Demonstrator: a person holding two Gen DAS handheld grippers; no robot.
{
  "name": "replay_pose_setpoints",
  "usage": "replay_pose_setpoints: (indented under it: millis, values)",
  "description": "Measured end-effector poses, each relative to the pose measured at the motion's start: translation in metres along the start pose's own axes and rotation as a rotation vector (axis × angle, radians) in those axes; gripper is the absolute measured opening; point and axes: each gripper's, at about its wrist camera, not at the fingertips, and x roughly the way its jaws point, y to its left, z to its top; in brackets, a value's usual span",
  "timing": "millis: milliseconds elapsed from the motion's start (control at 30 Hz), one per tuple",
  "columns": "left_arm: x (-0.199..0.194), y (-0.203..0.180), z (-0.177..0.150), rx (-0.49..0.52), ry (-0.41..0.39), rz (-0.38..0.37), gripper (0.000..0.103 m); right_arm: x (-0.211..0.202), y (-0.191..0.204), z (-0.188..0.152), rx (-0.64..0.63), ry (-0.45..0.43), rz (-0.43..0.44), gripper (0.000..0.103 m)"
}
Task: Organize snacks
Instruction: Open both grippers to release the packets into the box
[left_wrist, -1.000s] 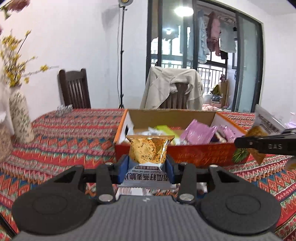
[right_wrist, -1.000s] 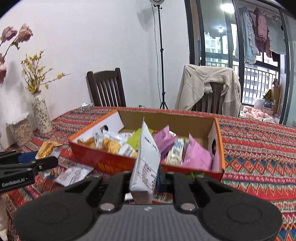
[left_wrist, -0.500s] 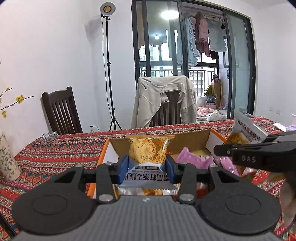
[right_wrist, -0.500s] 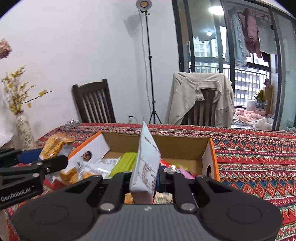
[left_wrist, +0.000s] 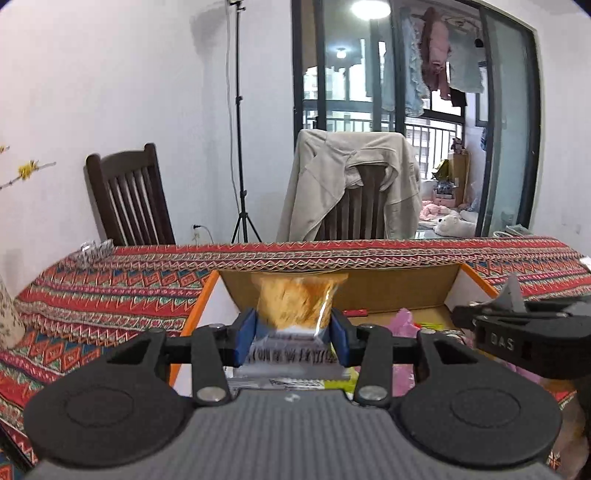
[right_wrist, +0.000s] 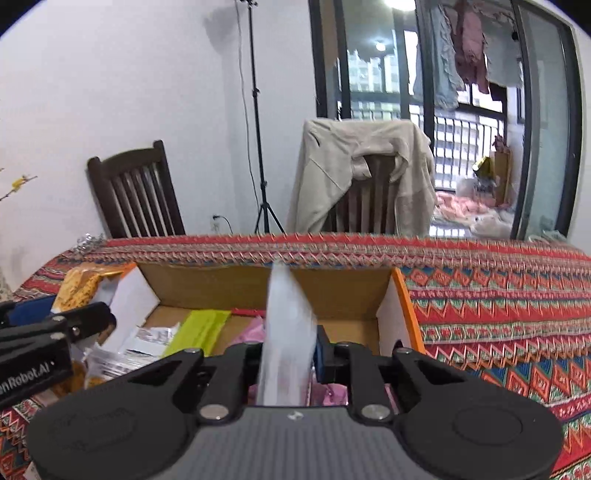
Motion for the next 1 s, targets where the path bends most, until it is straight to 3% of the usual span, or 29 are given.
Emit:
replay_pose_setpoints:
  millis: [67, 133, 200, 233, 333, 1000]
  values:
    - [0.001, 0.007, -0.002, -0.013, -0.006, 0.003, 0.063, 0.000, -0.001, -0.002, -0.004, -0.002, 0.018, 0.035]
    - [-0.001, 0.014, -0.003, -0.030, -0.019, 0.020, 0.082, -0.003, -0.003, -0.004, 0.003, -0.010, 0.022, 0.079]
    - [-0.003, 0.023, -0.004, -0.063, -0.032, 0.028, 0.098, -0.007, -0.009, -0.005, 0.030, -0.025, 0.037, 0.095]
    - [-0.004, 0.028, -0.005, -0.079, -0.038, 0.033, 0.103, -0.010, -0.012, -0.006, 0.045, -0.030, 0.051, 0.096]
    - [-0.005, 0.041, -0.006, -0.113, -0.033, 0.040, 0.103, -0.013, -0.019, -0.007, 0.067, -0.016, 0.073, 0.103]
    - [-0.067, 0.087, -0.045, -0.185, -0.007, -0.024, 0.103, -0.080, -0.022, -0.055, 0.069, -0.047, 0.115, 0.103]
